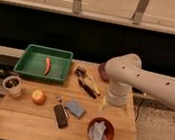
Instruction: Wipe red bowl with towel
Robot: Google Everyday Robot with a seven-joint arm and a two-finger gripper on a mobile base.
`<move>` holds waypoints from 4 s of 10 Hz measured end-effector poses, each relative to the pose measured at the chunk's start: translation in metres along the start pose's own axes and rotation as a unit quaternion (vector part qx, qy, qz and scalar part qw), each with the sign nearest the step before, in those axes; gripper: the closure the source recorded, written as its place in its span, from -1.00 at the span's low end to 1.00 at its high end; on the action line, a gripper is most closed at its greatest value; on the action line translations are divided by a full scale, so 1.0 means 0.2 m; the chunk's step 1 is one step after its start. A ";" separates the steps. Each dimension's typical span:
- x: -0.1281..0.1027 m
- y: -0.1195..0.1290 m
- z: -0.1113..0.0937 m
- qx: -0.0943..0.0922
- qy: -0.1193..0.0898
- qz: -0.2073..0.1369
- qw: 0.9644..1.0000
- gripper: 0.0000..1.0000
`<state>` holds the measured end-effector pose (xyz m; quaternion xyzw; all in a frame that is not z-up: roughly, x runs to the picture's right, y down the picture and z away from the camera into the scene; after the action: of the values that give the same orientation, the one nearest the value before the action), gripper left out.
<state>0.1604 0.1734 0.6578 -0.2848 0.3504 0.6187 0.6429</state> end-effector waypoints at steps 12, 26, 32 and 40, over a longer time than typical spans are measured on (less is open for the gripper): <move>0.23 0.23 0.22 -0.027 0.064 -0.041 0.997 -0.52; 0.02 0.19 0.54 -0.106 0.110 -0.017 0.988 -0.52; 0.01 0.13 0.50 -0.127 0.094 -0.005 0.987 -0.52; 0.00 0.12 0.50 -0.130 0.091 0.000 0.987 -0.52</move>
<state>0.1463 0.2562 0.7184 -0.4210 0.3239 0.6308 0.5657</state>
